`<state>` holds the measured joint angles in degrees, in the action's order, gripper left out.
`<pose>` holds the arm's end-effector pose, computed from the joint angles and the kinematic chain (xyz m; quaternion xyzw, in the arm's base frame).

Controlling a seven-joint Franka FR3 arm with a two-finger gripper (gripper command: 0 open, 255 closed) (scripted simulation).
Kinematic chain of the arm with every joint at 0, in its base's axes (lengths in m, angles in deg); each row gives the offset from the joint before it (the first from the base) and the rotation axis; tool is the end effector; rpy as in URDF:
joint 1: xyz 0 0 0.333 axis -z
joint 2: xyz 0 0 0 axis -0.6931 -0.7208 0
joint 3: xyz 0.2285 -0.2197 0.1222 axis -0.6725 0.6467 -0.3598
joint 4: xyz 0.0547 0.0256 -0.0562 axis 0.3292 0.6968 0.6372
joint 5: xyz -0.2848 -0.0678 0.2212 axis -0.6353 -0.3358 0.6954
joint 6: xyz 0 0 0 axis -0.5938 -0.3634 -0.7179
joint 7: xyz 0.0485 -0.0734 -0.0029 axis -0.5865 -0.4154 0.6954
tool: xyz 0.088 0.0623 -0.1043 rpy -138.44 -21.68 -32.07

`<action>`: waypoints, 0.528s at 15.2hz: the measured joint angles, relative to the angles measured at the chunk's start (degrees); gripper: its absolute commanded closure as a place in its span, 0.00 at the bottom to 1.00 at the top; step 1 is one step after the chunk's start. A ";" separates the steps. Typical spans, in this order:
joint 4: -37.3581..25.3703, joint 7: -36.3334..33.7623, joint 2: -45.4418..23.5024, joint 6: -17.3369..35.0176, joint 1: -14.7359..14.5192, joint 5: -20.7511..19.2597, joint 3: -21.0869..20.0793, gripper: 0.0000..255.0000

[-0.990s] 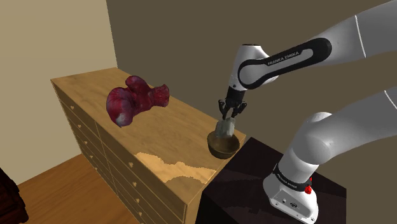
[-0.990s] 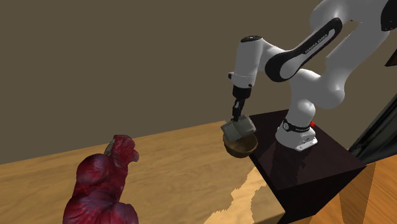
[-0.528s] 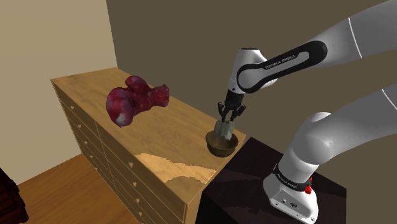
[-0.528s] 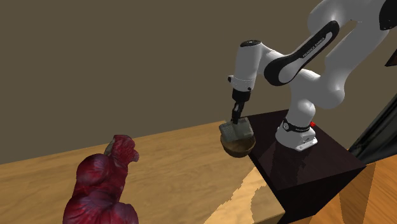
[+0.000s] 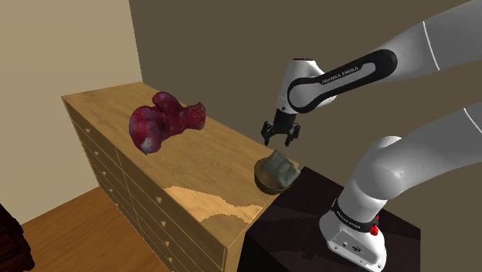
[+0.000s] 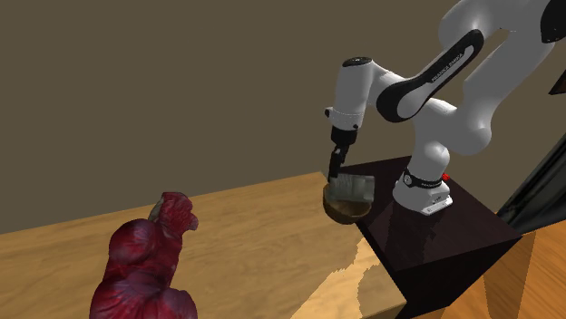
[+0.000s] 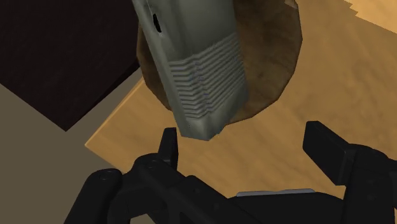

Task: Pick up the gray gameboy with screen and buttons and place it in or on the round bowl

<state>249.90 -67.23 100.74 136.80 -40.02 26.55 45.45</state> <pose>0.3062 -0.0303 0.3481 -0.9379 0.3461 -0.0038 0.0226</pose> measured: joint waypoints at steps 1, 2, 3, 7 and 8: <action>0.00 0.00 0.00 0.00 0.00 0.00 0.00 0.00; -0.39 -0.03 0.78 -1.11 0.06 -0.06 -0.01 0.00; -1.39 -0.17 1.65 -2.93 0.05 -0.08 -0.09 0.00; -4.27 -0.13 4.72 -8.93 0.34 -0.37 0.03 0.00; -4.39 -0.18 4.84 -9.19 0.33 -0.36 -0.01 0.00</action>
<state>245.50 -67.41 105.57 127.61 -39.69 26.19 45.45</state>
